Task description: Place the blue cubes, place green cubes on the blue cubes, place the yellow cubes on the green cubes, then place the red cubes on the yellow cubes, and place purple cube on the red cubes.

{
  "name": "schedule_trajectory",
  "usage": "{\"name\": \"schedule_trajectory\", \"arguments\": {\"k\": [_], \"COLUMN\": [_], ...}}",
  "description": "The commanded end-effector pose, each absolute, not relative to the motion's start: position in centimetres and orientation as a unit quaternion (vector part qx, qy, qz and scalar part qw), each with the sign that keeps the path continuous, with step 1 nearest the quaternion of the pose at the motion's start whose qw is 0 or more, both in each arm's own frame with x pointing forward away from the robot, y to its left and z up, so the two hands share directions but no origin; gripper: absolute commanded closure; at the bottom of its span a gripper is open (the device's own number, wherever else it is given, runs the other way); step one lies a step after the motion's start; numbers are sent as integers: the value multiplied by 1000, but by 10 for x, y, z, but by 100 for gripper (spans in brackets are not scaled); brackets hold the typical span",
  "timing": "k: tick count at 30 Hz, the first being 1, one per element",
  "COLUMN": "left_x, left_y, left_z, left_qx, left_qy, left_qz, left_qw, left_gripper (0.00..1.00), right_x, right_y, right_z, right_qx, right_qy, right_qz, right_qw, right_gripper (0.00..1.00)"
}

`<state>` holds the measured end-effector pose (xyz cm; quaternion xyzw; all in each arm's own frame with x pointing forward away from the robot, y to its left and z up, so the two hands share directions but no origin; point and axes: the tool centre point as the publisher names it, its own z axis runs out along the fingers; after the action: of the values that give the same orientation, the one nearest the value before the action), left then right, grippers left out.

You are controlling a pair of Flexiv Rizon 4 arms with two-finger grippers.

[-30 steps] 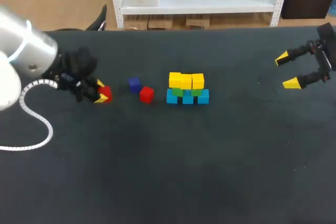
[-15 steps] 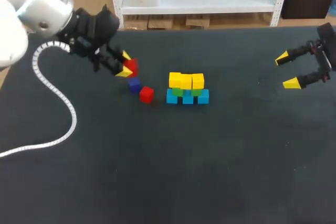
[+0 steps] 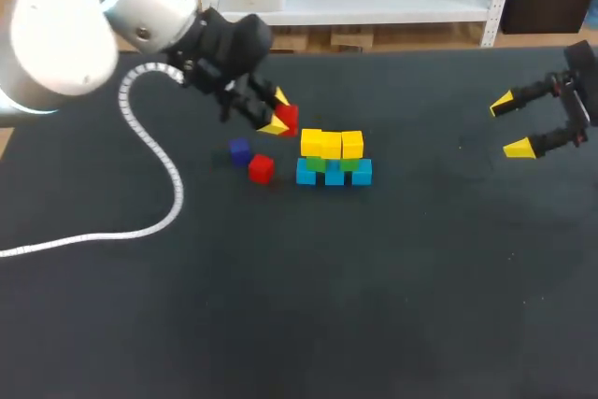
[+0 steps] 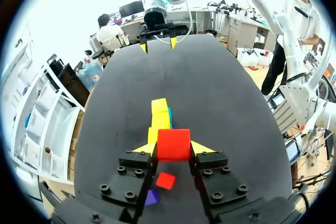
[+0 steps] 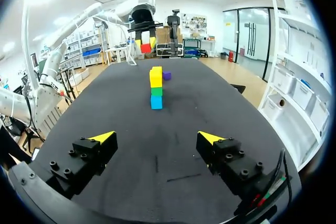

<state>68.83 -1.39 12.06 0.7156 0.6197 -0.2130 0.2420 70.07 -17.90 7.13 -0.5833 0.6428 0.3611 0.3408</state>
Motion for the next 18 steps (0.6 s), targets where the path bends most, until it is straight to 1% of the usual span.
{"name": "schedule_trajectory", "arguments": {"k": [1,10,18], "left_x": [703,708,712], "left_y": [-33,-56,-63], "left_z": [107,90,87], "left_qx": [724,715,713], "left_qy": [613,618,621], "left_qz": [-226,-243,-246], "left_qw": [223,217,215], "left_gripper": [100,100,100], "right_x": [701,701,701], "right_y": [-179,-179,-179], "right_z": [71,71,71], "right_qx": [-584,-584,-584], "right_qy": [642,642,642], "right_qz": [361,361,361], "right_qw": [341,341,341], "right_gripper": [0,0,0]}}
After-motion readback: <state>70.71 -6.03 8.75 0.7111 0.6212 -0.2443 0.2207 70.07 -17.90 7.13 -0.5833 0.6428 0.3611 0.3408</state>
